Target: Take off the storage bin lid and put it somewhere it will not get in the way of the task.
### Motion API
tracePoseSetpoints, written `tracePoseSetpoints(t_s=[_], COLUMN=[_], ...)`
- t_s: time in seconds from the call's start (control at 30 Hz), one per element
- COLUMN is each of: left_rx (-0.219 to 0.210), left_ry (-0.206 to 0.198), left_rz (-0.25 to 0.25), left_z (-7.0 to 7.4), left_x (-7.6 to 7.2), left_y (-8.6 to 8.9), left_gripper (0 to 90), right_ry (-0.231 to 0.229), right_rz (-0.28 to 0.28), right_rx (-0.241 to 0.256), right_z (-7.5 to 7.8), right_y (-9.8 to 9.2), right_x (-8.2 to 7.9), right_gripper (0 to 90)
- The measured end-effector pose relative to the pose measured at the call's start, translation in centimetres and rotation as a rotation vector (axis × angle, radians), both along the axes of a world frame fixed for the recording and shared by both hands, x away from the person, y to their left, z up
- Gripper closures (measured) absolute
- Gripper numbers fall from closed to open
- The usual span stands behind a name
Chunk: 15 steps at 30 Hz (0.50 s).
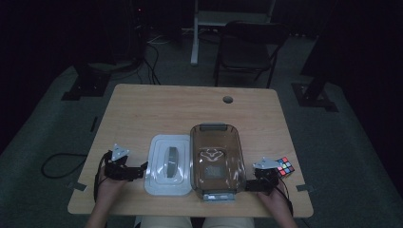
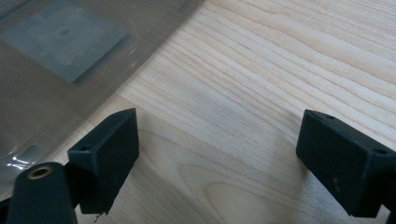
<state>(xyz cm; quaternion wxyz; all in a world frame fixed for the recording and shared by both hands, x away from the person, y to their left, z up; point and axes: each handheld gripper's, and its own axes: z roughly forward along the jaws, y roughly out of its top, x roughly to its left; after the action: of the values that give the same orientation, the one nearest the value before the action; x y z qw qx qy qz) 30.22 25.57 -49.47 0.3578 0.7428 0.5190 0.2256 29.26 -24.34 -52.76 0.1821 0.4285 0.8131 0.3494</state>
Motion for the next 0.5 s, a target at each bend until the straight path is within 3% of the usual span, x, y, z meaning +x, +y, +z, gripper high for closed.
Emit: tracePoseSetpoints(t_s=[0.3, 0.4, 0.5], left_rx=[0.056, 0.096, 0.101], left_ry=[0.077, 0.099, 0.111], left_rz=[0.110, 0.162, 0.210], left_z=[-1.5, -1.8, -2.0], left_x=[0.2, 0.3, 0.4], left_y=[1.3, 1.4, 1.6], left_gripper=[0.5, 0.5, 0.5], right_ry=[0.000, 0.000, 0.000], right_rz=[0.000, 0.000, 0.000], right_rx=[0.000, 0.000, 0.000], right_z=[0.0, 0.0, 0.0], right_y=[0.0, 0.0, 0.0], right_x=[0.0, 0.0, 0.0], right_gripper=[13.0, 13.0, 13.0])
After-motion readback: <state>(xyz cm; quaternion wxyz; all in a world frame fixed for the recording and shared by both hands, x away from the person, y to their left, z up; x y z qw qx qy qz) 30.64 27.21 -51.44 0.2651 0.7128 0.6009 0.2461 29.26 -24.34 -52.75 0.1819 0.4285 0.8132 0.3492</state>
